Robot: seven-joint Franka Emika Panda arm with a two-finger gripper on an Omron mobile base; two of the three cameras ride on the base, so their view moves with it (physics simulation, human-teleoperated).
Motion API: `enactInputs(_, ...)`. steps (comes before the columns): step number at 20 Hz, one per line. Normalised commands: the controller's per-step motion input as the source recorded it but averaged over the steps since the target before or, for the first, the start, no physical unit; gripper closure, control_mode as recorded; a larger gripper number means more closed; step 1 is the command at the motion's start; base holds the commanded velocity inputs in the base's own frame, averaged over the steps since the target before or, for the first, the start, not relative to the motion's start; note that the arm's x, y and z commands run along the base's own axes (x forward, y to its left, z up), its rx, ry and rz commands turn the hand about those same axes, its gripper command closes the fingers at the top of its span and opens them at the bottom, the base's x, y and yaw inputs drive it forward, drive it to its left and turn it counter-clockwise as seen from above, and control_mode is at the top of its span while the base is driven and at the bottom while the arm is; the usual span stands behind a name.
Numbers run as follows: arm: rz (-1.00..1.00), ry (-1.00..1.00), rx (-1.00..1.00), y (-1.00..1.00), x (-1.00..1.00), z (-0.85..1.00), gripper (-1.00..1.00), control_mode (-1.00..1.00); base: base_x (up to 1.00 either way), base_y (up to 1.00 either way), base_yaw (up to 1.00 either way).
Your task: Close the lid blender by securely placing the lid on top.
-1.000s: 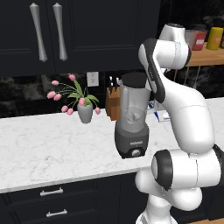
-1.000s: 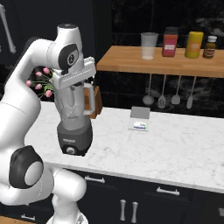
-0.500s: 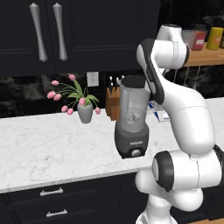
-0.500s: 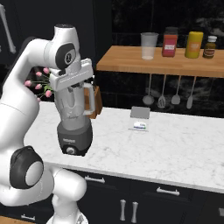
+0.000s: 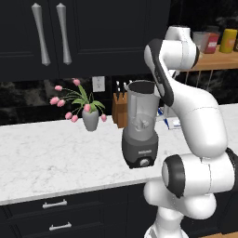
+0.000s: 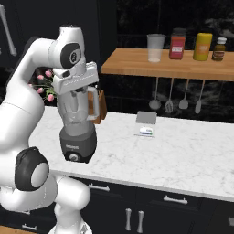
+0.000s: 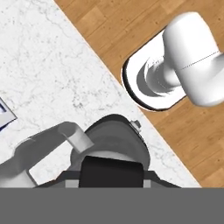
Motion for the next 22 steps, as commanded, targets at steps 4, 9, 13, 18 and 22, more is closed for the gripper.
enactInputs(4,-0.1,0.02,0.0,0.0,-0.12,0.0,-1.0,-1.0,0.0,0.0,0.0)
enactInputs(9,-0.14,0.0,0.0,-0.06,-0.28,0.0,-1.0,-1.0,0.0,0.0,0.0)
enactInputs(13,-0.17,0.0,0.0,-0.15,-0.35,0.0,-1.0,-1.0,0.0,0.0,0.0)
enactInputs(18,-0.17,-0.01,0.0,-0.34,-0.56,0.0,-1.0,-1.0,0.0,0.0,0.0)
enactInputs(22,-0.14,-0.15,0.0,-0.31,-0.64,0.0,-1.0,-1.0,0.0,0.0,0.0)
